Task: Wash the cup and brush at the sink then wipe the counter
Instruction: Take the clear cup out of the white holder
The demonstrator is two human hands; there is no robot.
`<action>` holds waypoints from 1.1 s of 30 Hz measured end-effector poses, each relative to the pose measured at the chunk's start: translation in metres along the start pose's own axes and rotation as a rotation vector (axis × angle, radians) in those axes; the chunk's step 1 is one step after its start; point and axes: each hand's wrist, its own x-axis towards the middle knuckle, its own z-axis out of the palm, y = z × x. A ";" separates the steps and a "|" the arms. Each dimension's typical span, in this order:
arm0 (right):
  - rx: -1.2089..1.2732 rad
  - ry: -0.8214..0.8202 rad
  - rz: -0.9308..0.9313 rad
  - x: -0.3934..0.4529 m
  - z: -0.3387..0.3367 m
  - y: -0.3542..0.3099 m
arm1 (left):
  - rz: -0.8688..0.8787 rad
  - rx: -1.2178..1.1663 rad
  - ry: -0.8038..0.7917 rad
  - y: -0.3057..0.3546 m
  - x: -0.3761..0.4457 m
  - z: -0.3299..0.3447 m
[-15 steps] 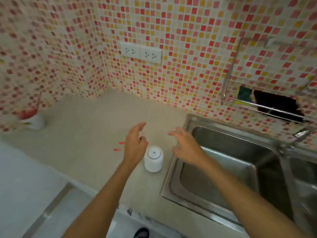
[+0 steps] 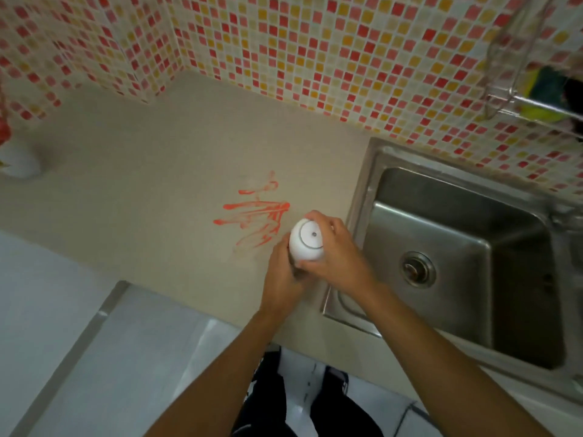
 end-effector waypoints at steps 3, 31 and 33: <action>-0.051 0.049 0.037 0.002 0.002 -0.005 | -0.033 -0.043 -0.015 -0.010 0.009 0.011; -0.306 -0.315 -0.227 0.021 -0.092 -0.037 | -0.032 0.093 -0.058 -0.030 0.022 0.002; -0.252 -0.240 -0.204 0.025 -0.112 -0.042 | 0.015 0.120 -0.045 -0.029 0.021 -0.001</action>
